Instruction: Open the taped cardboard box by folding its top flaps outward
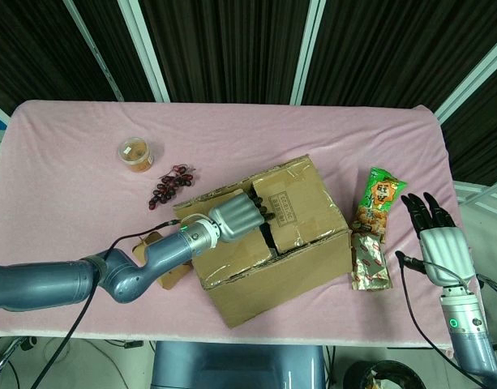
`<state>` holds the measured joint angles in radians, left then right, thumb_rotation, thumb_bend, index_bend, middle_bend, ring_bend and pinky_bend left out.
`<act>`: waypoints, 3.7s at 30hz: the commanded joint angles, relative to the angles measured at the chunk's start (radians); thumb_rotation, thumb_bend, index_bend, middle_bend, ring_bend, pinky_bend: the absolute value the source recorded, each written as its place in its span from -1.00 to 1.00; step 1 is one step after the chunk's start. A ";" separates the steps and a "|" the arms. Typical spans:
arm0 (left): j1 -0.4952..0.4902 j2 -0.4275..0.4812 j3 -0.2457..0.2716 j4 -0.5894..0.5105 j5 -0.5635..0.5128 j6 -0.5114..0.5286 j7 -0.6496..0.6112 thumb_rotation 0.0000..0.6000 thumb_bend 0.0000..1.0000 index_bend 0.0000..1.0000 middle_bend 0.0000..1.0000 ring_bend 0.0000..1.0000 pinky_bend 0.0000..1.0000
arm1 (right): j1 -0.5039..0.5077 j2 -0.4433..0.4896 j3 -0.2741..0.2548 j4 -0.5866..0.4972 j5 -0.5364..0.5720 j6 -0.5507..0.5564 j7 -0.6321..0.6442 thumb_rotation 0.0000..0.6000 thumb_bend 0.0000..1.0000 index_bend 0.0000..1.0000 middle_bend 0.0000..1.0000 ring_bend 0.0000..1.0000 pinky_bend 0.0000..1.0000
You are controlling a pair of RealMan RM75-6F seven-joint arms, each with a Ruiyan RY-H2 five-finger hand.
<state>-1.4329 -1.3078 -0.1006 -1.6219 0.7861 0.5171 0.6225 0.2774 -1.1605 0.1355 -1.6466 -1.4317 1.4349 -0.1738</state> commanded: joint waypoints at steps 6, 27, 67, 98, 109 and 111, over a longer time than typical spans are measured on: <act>-0.042 -0.017 0.038 -0.010 -0.024 0.061 0.010 1.00 1.00 -0.56 -0.33 -0.52 -0.27 | -0.002 0.000 0.001 -0.004 -0.003 -0.008 0.003 1.00 -0.56 -0.86 -0.76 -1.00 -0.55; -0.113 -0.053 0.079 0.010 -0.079 0.134 0.055 1.00 1.00 -0.46 0.07 -0.16 -0.05 | -0.009 0.009 0.010 -0.034 -0.012 -0.010 0.015 1.00 -0.56 -0.86 -0.76 -1.00 -0.55; -0.025 0.706 -0.034 -0.528 -0.071 -0.094 -0.317 1.00 1.00 -0.38 0.16 -0.07 0.06 | -0.015 0.008 0.011 -0.058 -0.028 -0.013 0.008 1.00 -0.56 -0.86 -0.76 -1.00 -0.55; 0.880 0.844 -0.002 -0.567 0.679 0.520 -0.649 1.00 -0.45 -0.86 -0.84 -0.95 -0.83 | -0.012 0.015 -0.004 -0.079 -0.046 -0.032 -0.030 1.00 -0.56 -0.86 -0.76 -1.00 -0.55; 1.216 0.383 0.081 -0.276 0.727 1.035 -0.438 1.00 -0.69 -1.00 -1.00 -1.00 -0.98 | 0.030 0.054 0.027 -0.170 -0.067 -0.056 -0.101 1.00 -0.56 -0.91 -0.86 -1.00 -0.55; 1.244 0.339 0.081 -0.218 0.722 1.072 -0.446 1.00 -0.69 -1.00 -1.00 -1.00 -0.98 | 0.048 0.061 0.043 -0.202 -0.059 -0.070 -0.118 1.00 -0.56 -0.91 -0.86 -1.00 -0.55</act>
<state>-0.2538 -0.8851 -0.0434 -1.9330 1.4922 1.5177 0.1487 0.3095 -1.1077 0.1637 -1.8258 -1.4957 1.3765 -0.2762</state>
